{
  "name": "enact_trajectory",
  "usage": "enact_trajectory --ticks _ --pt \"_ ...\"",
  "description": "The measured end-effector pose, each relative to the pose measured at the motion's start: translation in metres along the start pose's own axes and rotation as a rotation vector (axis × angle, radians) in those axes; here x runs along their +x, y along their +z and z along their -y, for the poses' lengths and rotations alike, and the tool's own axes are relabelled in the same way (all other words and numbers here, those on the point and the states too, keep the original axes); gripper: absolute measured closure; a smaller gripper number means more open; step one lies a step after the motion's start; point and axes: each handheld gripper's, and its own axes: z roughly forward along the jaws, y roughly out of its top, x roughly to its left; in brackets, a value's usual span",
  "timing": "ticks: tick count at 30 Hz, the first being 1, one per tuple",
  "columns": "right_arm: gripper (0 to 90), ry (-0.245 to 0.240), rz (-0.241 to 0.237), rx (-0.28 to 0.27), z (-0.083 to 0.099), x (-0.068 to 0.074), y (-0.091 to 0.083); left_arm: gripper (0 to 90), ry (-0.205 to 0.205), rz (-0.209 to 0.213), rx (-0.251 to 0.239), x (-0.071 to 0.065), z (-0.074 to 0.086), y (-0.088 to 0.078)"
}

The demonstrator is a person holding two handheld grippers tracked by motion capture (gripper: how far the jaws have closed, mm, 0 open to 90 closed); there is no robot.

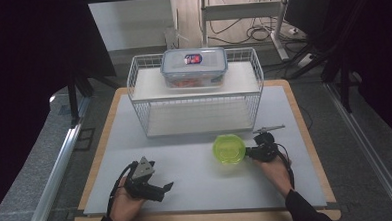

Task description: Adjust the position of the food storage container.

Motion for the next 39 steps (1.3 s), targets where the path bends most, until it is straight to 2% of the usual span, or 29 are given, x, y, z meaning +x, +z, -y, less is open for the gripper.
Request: enact_trajectory --ticks 13,16,20,24,27,30,32,33,38,39 --pt "89.1 -0.084 -0.082 0.025 -0.017 0.043 0.041 2.2 -0.004 0.005 0.004 0.0 -0.001 0.0" --pt "89.1 -0.122 -0.08 0.028 -0.02 0.053 0.048 2.3 -0.02 0.007 0.01 0.001 -0.001 0.0" --pt "89.0 -0.177 -0.033 0.024 -0.02 0.053 0.042 3.5 -0.053 0.006 0.034 0.007 -0.004 0.0" --pt "83.8 -0.195 -0.008 0.015 -0.018 0.045 0.025 7.2 -0.093 0.007 -0.005 0.016 -0.015 0.0" --pt "74.8 -0.227 0.014 0.012 -0.014 0.042 0.013 17.2 -0.082 0.002 -0.029 0.025 -0.027 0.001" --pt "65.9 -0.248 0.028 0.012 -0.009 0.042 0.003 35.1 -0.103 0.036 -0.059 0.036 -0.042 0.009" --pt "60.8 -0.274 0.04 0.008 -0.005 0.044 -0.005 48.9 -0.104 0.065 -0.067 0.042 -0.054 0.017" --pt "59.3 -0.284 0.045 0.002 -0.004 0.045 -0.007 52.4 -0.102 0.07 -0.073 0.044 -0.061 0.022" --pt "50.8 -0.285 0.038 -0.018 0.005 0.049 -0.02 78.7 -0.1 0.112 -0.088 0.049 -0.09 0.049" --pt "49.7 -0.292 0.038 -0.018 0.007 0.049 -0.022 81.4 -0.102 0.121 -0.092 0.049 -0.095 0.056"
